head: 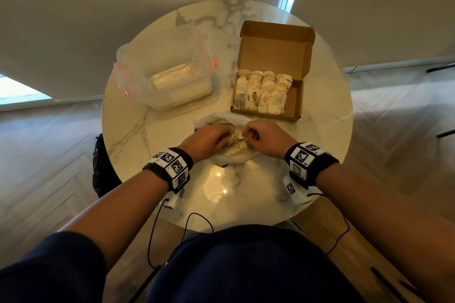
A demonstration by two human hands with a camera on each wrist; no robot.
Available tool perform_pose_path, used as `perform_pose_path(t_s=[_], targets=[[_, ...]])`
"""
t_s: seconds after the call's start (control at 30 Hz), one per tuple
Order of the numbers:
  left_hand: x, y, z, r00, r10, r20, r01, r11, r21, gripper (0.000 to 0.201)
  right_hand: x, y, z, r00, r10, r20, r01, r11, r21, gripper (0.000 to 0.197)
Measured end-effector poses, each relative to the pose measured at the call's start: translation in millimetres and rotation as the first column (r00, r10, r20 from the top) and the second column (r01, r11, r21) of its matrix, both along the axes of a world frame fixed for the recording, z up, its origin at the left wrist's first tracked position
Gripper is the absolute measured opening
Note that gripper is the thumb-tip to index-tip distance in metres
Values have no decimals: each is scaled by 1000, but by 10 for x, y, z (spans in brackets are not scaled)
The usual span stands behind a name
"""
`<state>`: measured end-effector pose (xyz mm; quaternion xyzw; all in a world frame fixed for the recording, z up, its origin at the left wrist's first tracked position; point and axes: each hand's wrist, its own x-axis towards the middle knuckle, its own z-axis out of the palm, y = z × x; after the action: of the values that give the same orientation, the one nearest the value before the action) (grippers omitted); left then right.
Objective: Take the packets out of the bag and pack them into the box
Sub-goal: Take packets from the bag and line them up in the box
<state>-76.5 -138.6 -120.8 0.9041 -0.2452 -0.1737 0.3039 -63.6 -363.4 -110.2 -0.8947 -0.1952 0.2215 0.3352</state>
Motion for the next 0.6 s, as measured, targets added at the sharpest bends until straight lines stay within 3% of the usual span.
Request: perform_pose_path(t_s=[0.17,0.3,0.4,0.53,0.6], targets=[[-67,91,85,998,-52,-39,48,996,-79,15,42,88,59,993,119,-26,-121,990,-70,46],[-99,81,151,998,-13,-60,6,994,-108,17,46,116,96,983,180,-40,-183,979,-90,23],[-104,69,180,996,74,-57,-80,990,-113,17,58,107,99,983,181,-39,-184,977,-105,19],[-98,30,219,985,101,-138,-118,986,-122,47,83,83,146,985,172,-34,-175,978,-116,19],[-81,-2,213,986,100,-133,-114,988,-101,49,89,69,175,983,180,-35,-183,978,-104,19]])
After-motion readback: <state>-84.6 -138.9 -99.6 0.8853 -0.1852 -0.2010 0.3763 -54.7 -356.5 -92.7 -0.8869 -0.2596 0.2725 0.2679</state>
